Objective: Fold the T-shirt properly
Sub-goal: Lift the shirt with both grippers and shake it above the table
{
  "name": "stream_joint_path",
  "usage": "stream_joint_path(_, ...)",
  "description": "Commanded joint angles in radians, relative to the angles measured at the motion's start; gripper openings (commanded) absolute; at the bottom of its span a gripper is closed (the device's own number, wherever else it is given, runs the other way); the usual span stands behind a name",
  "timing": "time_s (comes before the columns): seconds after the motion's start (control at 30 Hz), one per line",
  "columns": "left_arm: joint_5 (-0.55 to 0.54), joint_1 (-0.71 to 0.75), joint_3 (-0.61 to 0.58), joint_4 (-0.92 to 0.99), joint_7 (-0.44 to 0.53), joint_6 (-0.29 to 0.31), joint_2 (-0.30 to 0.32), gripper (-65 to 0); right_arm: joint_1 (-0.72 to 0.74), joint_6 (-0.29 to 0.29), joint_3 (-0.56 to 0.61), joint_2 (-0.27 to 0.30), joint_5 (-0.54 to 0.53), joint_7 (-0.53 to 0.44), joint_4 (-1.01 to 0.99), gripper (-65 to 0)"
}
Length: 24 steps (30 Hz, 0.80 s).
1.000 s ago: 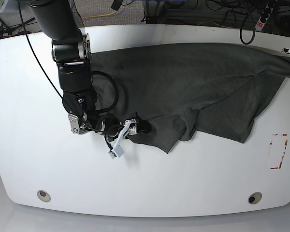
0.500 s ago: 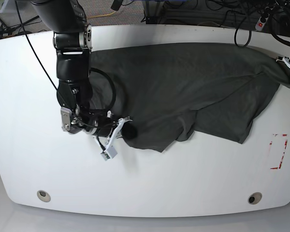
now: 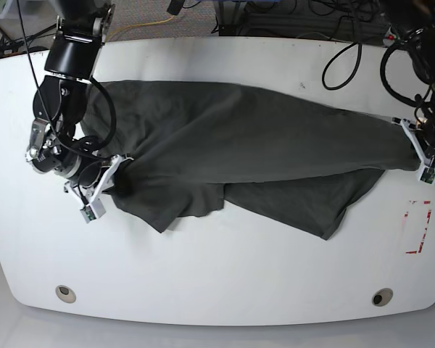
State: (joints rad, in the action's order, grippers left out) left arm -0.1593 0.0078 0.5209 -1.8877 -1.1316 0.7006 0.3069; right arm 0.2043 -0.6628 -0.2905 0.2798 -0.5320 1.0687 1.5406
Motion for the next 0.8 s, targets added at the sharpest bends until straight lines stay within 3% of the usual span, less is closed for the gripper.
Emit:
stream_joint_path(0.0, 0.071, -0.071, -0.055, -0.019, 0.026, -0.002, -0.036, -64.9, 0.056, -0.005, -0.011, 0.046, -0.021, -0.025, 0.021, -65.0)
stream_joint_path(0.2, 0.226, -0.237, -0.091, -0.054, 0.025, -0.002, -0.213, -64.9, 0.186, -0.005, -0.011, 0.098, -0.013, -0.025, -0.041, -65.0)
stream_joint_path(0.33, 0.318, -0.337, -0.164, -0.056, 0.022, -0.002, -0.275, -64.9, 0.306, -0.005, -0.009, 0.129, -0.013, -0.025, -0.14, -65.0)
stream_joint_path(0.57, 0.359, -0.498, -0.198, -0.056, 0.018, -0.002, -0.332, -64.9, 0.533, -0.004, -0.005, 0.174, -0.013, -0.022, -0.272, -65.0)
stream_joint_path(0.77, 0.358, -0.638, -0.196, -0.056, 0.017, -0.002, -0.312, -64.9, 0.723, -0.002, 0.124, 0.238, -0.021, -0.006, -0.306, -65.0)
